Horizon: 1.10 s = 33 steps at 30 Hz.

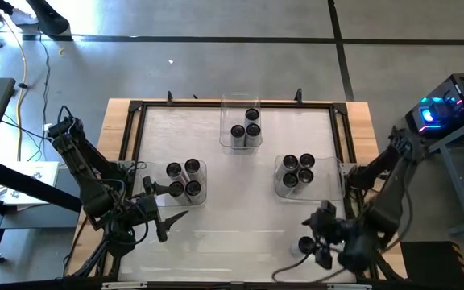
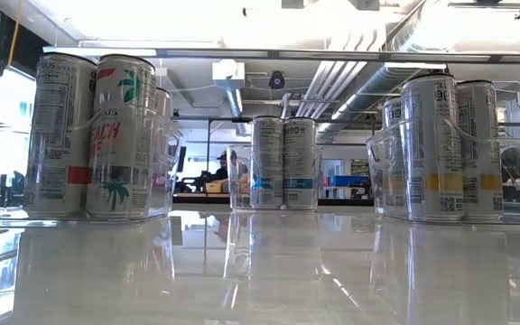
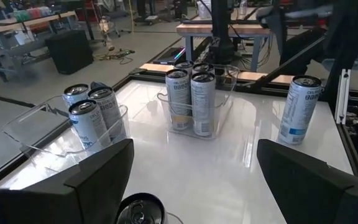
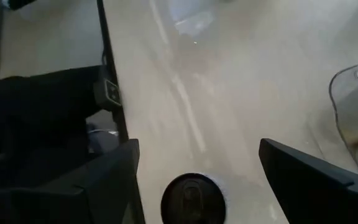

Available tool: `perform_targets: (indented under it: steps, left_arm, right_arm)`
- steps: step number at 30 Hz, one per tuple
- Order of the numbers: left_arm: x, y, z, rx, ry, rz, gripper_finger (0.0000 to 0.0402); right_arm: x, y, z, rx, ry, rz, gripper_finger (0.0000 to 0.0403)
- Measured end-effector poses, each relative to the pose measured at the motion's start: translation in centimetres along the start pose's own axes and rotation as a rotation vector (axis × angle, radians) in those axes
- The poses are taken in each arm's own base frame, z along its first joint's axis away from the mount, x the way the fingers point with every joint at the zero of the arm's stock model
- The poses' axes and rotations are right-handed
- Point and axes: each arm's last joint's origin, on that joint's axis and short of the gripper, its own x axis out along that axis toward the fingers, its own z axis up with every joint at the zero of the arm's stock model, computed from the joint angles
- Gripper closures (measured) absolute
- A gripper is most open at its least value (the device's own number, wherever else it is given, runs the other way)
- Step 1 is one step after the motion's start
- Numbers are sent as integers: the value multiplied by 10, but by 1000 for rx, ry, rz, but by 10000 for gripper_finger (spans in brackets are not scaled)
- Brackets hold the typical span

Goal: Sort soda cans
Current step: Put the white-blue soda can into the top middle transparent bin

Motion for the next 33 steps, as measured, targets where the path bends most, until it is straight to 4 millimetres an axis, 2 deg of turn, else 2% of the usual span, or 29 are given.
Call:
perform_targets:
  steps: [7, 11, 19, 22, 27, 30, 33]
  left_arm:
    - [0, -1, -1, -15, 4, -3, 67]
    - [2, -4, -3, -12, 6, -1, 67]
    - [9, -10, -10, -17, 14, 23, 67]
    - [12, -11, -11, -27, 21, 28, 67]
    - [14, -10, -11, -35, 24, 31, 67]
    - [15, -10, -10, -36, 24, 34, 67]
    - [16, -9, -10, -44, 24, 39, 67]
  right_arm:
    - [35, 18, -27, -18, 111, -78, 75]
    - [49, 25, -41, -50, 157, -108, 75]
    - [55, 28, -57, -41, 199, -154, 76]
    - [56, 28, -57, -24, 198, -158, 94]
    - [64, 26, -46, 34, 185, -158, 163]
    - [78, 28, -25, 13, 152, -90, 165]
    - [94, 23, 6, -35, 83, -56, 165]
